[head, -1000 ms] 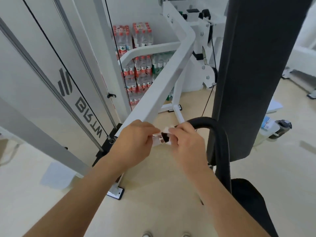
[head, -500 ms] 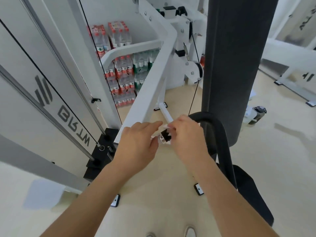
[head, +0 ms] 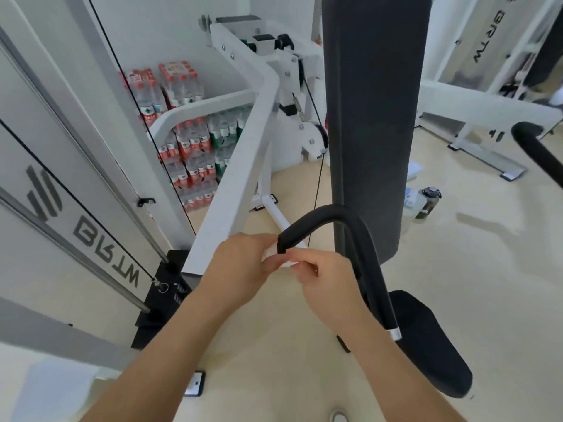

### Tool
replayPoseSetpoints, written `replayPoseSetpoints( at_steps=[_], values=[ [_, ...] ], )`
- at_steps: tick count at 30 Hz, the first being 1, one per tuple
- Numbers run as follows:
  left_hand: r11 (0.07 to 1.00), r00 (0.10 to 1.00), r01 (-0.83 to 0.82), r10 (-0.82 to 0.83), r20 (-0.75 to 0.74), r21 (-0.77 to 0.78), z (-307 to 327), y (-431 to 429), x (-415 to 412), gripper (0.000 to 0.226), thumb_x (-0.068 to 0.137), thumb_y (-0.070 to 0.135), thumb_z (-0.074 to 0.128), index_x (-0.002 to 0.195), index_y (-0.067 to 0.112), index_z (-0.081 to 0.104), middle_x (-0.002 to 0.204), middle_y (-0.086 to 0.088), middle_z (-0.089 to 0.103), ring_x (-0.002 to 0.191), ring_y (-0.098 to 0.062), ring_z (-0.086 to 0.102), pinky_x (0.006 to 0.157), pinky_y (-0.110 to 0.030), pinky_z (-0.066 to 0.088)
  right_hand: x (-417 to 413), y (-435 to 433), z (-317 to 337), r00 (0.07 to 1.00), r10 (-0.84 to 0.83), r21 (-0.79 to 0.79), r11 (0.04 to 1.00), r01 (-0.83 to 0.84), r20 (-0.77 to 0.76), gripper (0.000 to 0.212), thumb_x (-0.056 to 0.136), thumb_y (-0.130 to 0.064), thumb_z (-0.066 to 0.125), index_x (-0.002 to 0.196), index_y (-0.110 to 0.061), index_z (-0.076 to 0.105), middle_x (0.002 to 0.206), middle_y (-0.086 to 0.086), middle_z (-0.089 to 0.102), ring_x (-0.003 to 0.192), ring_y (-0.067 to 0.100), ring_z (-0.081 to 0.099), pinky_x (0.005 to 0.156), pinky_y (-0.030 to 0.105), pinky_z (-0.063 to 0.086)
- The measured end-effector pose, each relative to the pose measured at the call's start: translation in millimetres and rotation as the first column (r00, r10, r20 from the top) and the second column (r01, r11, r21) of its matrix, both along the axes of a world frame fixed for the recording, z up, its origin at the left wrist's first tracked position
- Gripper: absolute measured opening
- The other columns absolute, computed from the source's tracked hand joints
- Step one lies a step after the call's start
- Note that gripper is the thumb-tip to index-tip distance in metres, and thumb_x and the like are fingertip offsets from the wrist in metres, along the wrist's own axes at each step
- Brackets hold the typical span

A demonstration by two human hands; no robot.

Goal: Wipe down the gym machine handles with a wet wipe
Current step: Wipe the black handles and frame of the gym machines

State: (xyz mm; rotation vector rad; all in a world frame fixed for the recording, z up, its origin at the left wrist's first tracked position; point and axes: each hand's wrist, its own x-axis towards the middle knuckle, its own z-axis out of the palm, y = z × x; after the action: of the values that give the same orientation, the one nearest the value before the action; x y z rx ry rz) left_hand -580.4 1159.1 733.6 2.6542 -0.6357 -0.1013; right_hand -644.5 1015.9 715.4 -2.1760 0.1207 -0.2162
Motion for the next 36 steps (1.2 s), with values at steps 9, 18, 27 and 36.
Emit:
replayPoseSetpoints(
  at_steps=[9,18,27,36],
  values=[
    [0.930,0.959,0.155,-0.060,-0.278,0.333,19.3,-17.0,43.2,0.036,0.091,0.047,0.051,0.089,0.013,0.065,0.072,-0.002,0.058,0.066,-0.018,0.056,0.058,-0.028,0.039,-22.0,-18.3,-4.2,0.995,-0.080,-0.151,0.985,0.087,0.052,0.022,0.091,-0.008,0.054,0.090,-0.017,0.075,0.086,-0.008,0.073,0.082,0.008,0.063,0.073,0.026,0.051],
    [0.911,0.983,-0.146,0.090,0.159,0.385,-14.3,-33.8,-11.5,0.035,0.097,0.031,0.047,0.125,0.012,0.044,0.103,-0.004,0.061,0.093,-0.022,0.058,0.074,-0.031,0.047,-29.7,-81.9,1.8,0.952,-0.270,-0.427,0.851,0.307,0.147,0.024,0.089,-0.008,0.052,0.104,-0.013,0.071,0.092,0.005,0.069,0.078,0.017,0.050,0.063,0.025,0.039],
    [0.939,0.909,-0.115,-0.032,0.415,0.326,-41.5,-20.8,-56.0,0.064,0.066,-0.003,0.064,0.129,-0.008,0.051,0.133,-0.025,0.053,0.123,-0.036,0.053,0.100,-0.043,0.044,-29.1,-74.9,-5.0,0.962,-0.116,-0.436,0.873,0.217,0.246,0.019,0.082,-0.001,0.060,0.094,-0.010,0.072,0.082,0.003,0.067,0.070,0.017,0.050,0.056,0.026,0.040],
    [0.988,0.949,-0.149,0.151,0.275,-0.030,-13.2,-17.0,-25.6,0.015,0.076,0.000,0.070,0.082,0.014,0.070,0.086,0.001,0.065,0.075,-0.018,0.061,0.065,-0.018,0.048,-20.6,-2.8,-10.6,0.979,0.128,0.125,0.986,-0.108,-0.160,0.013,0.091,-0.021,0.056,0.098,-0.025,0.066,0.072,-0.011,0.060,0.061,0.003,0.051,0.063,0.018,0.041]
  ],
)
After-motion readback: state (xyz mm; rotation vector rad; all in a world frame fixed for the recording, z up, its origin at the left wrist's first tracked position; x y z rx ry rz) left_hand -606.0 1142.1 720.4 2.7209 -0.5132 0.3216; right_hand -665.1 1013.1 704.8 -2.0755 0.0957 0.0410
